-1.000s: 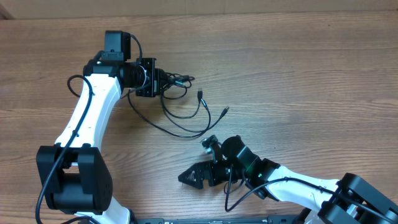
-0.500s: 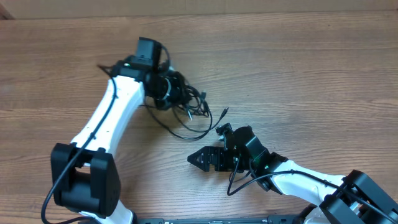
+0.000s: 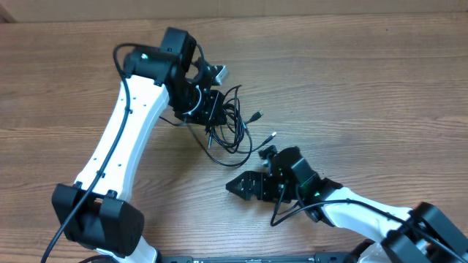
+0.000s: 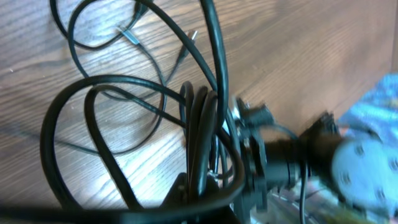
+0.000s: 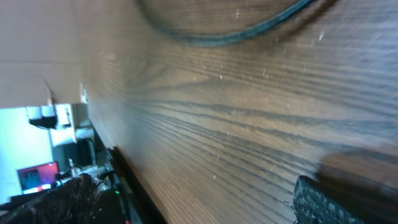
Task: Untangle cables
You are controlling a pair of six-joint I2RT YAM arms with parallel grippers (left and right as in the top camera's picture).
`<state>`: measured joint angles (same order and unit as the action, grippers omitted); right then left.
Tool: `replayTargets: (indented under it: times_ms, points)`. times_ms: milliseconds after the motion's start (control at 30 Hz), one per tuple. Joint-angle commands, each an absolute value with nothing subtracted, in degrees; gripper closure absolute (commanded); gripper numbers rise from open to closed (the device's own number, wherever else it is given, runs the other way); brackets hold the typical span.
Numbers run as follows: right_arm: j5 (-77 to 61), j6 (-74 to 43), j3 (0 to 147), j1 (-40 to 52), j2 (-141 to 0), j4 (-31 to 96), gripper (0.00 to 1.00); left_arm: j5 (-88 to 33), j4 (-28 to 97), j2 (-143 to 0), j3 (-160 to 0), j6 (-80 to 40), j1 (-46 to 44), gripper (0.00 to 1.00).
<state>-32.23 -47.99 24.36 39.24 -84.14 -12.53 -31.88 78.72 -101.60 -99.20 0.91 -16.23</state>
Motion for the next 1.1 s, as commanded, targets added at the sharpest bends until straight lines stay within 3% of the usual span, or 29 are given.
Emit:
replayTargets:
  times_ms: [0,233,400,767,1067]
  points:
    - [-35.88,-47.90,24.51,35.18,-78.98,-11.31,0.00,-32.40,82.87,-100.38,-103.66,9.93,-16.64,0.96]
    - [-45.17,-49.67,24.51,21.65,-69.82,-10.02,0.01,-29.89,87.44,-100.44,-103.61,10.74,-19.49,0.96]
    - [-45.76,-62.35,24.51,13.67,-68.16,-10.61,0.00,-29.26,89.78,-100.44,-103.61,10.70,-23.90,0.96]
    - [-45.63,-69.76,24.51,12.14,-68.20,-12.36,0.00,-23.53,89.30,-100.44,-103.61,12.25,-37.10,0.96]
    - [-40.14,-70.50,24.51,12.14,-68.20,-10.44,0.00,-9.15,89.32,-100.44,-103.61,11.51,-39.13,0.96]
